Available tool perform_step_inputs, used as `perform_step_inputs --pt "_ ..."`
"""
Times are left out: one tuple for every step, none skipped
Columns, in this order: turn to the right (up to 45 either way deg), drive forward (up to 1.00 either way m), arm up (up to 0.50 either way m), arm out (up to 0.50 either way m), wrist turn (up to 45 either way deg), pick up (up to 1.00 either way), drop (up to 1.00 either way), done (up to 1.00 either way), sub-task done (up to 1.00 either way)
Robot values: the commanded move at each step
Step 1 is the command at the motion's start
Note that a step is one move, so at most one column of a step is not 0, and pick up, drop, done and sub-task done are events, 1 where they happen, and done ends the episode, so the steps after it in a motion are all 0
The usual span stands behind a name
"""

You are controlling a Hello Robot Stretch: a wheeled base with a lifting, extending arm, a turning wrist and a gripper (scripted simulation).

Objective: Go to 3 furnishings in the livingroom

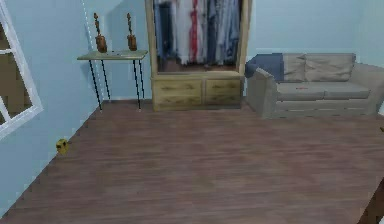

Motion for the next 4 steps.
perform_step_inputs --pt "12.0 0.00 0.00 0.00 0.0 0.00 0.00 0.00 0.00" --pt "0.0 1.00 0.00 0.00 0.0 0.00 0.00 0.00 0.00" --pt "0.0 1.00 0.00 0.00 0.0 0.00 0.00 0.00 0.00" --pt "6.0 0.00 0.00 0.00 0.0 0.00 0.00 0.00 0.00"
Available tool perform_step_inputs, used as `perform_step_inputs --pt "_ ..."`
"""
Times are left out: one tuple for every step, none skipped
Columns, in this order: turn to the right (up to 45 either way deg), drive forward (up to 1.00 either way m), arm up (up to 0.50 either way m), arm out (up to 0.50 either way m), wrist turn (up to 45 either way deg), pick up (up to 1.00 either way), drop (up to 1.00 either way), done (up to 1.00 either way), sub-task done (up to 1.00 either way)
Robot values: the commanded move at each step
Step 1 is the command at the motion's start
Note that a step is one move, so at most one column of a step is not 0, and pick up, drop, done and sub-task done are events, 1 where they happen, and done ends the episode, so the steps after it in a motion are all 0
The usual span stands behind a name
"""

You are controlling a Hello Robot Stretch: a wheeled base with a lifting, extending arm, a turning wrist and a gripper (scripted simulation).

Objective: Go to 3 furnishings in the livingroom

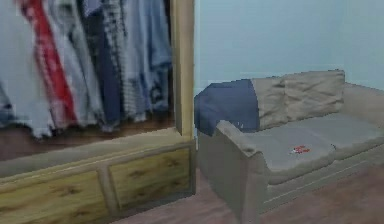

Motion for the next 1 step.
perform_step_inputs --pt "0.0 0.35 0.00 0.00 0.0 0.00 0.00 0.00 0.00"
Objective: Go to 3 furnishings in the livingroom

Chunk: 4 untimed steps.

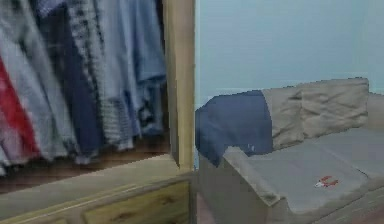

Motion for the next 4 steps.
perform_step_inputs --pt "33.0 0.00 0.00 0.00 0.0 0.00 0.00 0.00 0.00" --pt "0.0 0.00 0.00 0.00 0.0 0.00 0.00 0.00 1.00" --pt "-45.0 0.00 0.00 0.00 0.0 0.00 0.00 0.00 0.00" --pt "-9.0 0.00 0.00 0.00 0.0 0.00 0.00 0.00 0.00"
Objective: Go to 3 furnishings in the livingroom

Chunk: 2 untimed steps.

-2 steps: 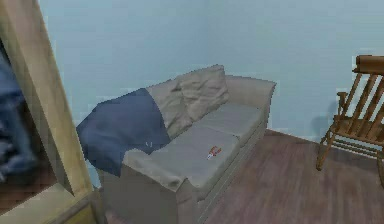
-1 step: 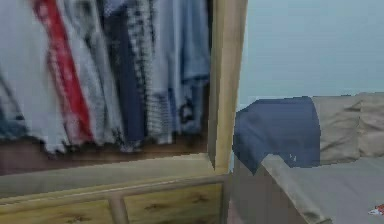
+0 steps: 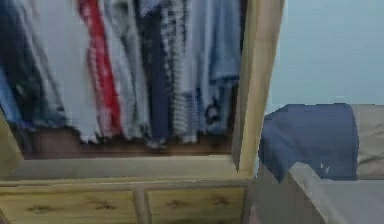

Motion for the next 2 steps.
perform_step_inputs --pt "0.0 0.15 0.00 0.00 0.0 0.00 0.00 0.00 0.00" --pt "-21.0 0.00 0.00 0.00 0.0 0.00 0.00 0.00 0.00"
